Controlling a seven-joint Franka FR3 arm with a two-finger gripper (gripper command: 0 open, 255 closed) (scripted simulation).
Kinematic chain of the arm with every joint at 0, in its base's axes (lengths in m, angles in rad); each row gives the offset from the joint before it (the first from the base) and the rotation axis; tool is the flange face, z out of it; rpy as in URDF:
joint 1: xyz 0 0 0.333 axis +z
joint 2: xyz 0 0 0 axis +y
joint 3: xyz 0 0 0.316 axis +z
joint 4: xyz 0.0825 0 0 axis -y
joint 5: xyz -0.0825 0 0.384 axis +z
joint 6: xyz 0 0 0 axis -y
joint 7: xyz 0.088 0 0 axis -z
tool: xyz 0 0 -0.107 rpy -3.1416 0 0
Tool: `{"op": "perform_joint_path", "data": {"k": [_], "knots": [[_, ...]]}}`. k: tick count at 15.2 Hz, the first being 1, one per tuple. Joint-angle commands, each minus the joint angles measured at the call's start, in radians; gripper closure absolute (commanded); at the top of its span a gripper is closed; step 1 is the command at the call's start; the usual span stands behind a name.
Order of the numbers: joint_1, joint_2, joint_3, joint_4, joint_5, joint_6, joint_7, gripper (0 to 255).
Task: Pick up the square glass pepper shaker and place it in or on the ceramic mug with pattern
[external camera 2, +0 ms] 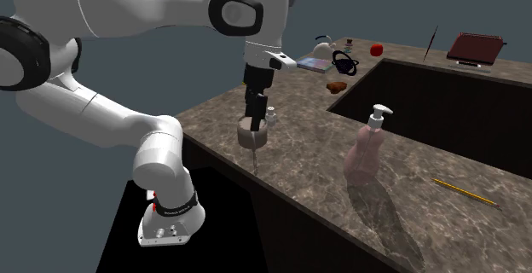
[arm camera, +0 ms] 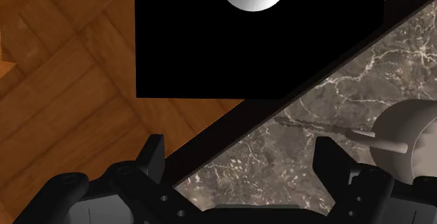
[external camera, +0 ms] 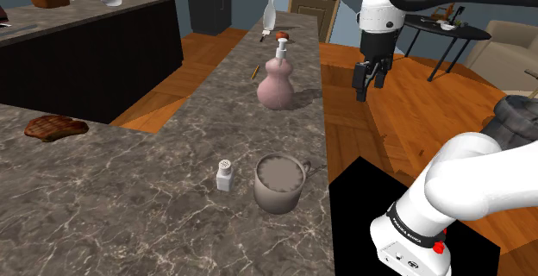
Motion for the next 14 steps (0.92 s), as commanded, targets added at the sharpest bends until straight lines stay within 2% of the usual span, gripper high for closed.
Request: {"op": "perform_joint_path", "data": {"k": [1,8,14], "knots": [[0.0,0.0,0.0,0.0,0.0,0.0,0.0,0],[0.052,0.067,0.12,-0.053,0.132,0.165,0.159,0],[0.088,0.178,0.228,-0.05,0.217,0.323,0.287,0]]}}
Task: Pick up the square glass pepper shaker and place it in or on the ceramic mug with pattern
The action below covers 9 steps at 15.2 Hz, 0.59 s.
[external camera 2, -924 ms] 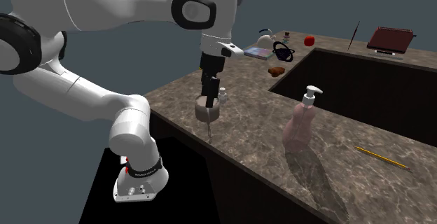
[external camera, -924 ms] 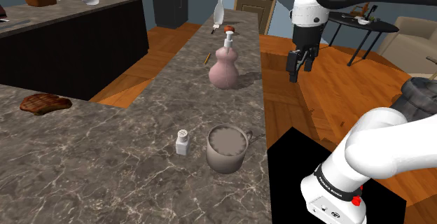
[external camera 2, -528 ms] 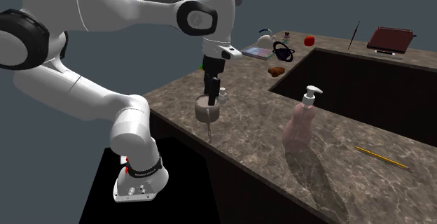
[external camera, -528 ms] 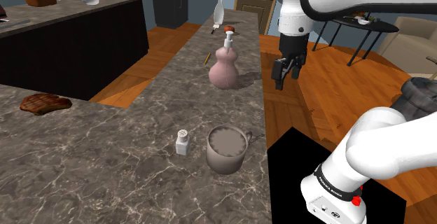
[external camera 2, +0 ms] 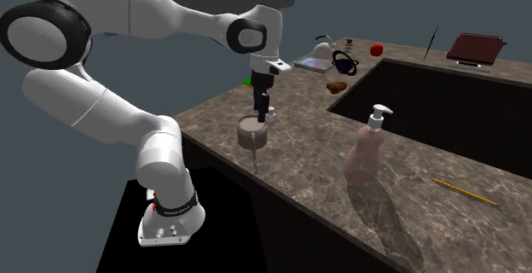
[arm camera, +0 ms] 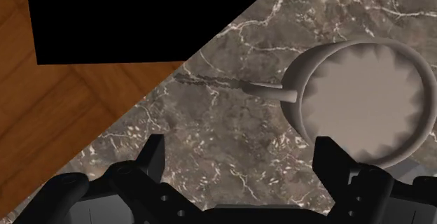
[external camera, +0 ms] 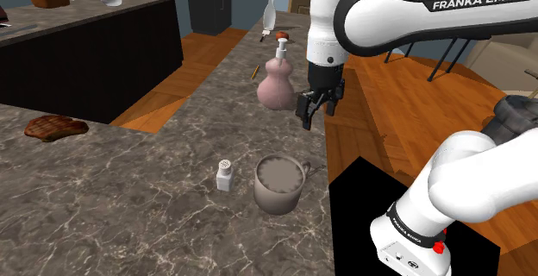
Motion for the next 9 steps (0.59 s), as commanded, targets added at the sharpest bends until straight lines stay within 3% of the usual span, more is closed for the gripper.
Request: {"op": "perform_joint_path", "data": {"k": [1,9], "knots": [[0.008,0.044,0.032,0.008,0.021,0.055,0.039,0],[0.025,0.262,0.176,0.095,0.052,0.262,0.216,0]]}}
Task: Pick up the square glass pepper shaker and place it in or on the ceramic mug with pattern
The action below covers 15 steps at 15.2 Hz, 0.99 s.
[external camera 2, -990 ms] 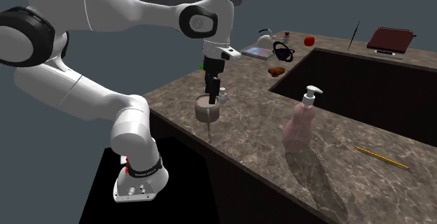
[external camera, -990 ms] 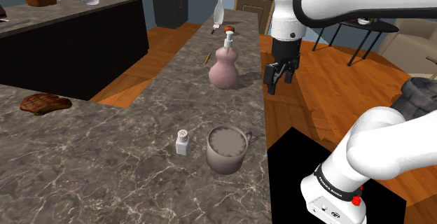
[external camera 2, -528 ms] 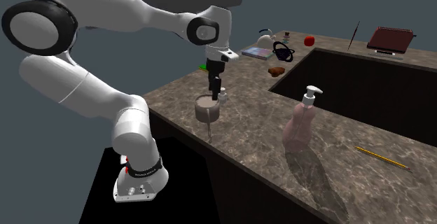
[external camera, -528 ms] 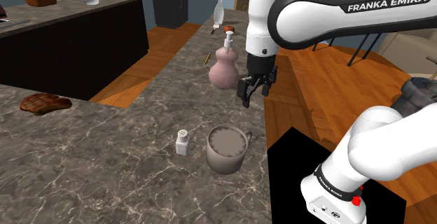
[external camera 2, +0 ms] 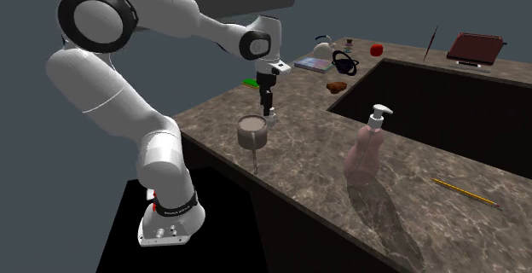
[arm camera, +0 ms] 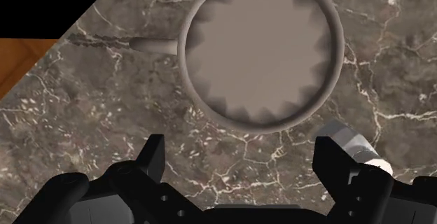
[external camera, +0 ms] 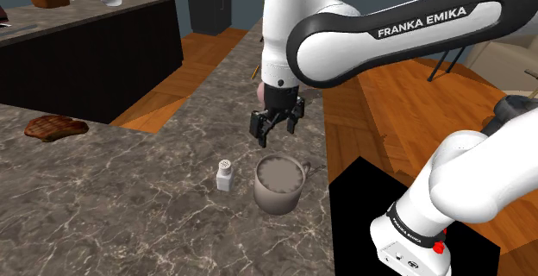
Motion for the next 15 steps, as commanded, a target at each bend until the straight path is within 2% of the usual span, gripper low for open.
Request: {"op": "perform_joint_path", "data": {"k": [1,5,10,15], "knots": [[-0.001,0.059,0.031,0.025,-0.006,0.053,0.043,0],[-0.003,0.192,0.098,0.103,-0.048,0.14,0.149,0],[0.005,0.369,0.159,0.222,-0.153,0.22,0.297,0],[0.009,0.41,0.16,0.192,-0.181,0.285,0.317,0]]}}
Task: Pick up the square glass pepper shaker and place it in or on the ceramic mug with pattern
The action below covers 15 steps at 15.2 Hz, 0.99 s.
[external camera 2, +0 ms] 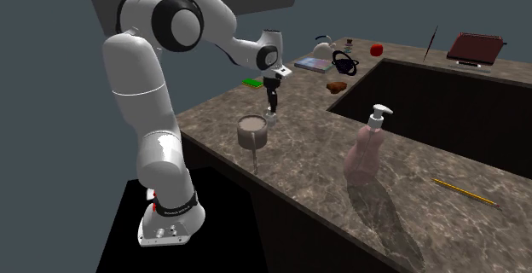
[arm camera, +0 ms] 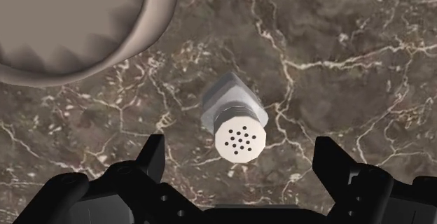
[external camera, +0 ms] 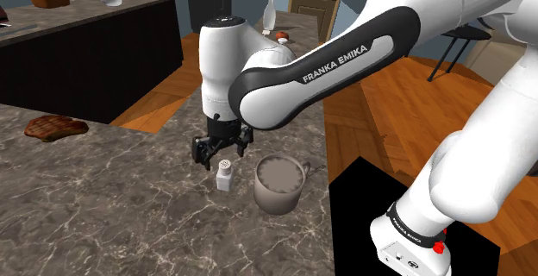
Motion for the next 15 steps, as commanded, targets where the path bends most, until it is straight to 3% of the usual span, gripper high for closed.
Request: {"op": "perform_joint_path", "data": {"k": [1,10,11,15], "knots": [[0.001,0.018,0.001,-0.012,-0.013,0.028,0.01,0],[0.002,0.032,0.001,-0.02,-0.023,0.048,0.017,0],[0.002,0.032,0.001,-0.02,-0.023,0.048,0.017,255],[0.002,0.032,0.001,-0.02,-0.023,0.048,0.017,255]]}}
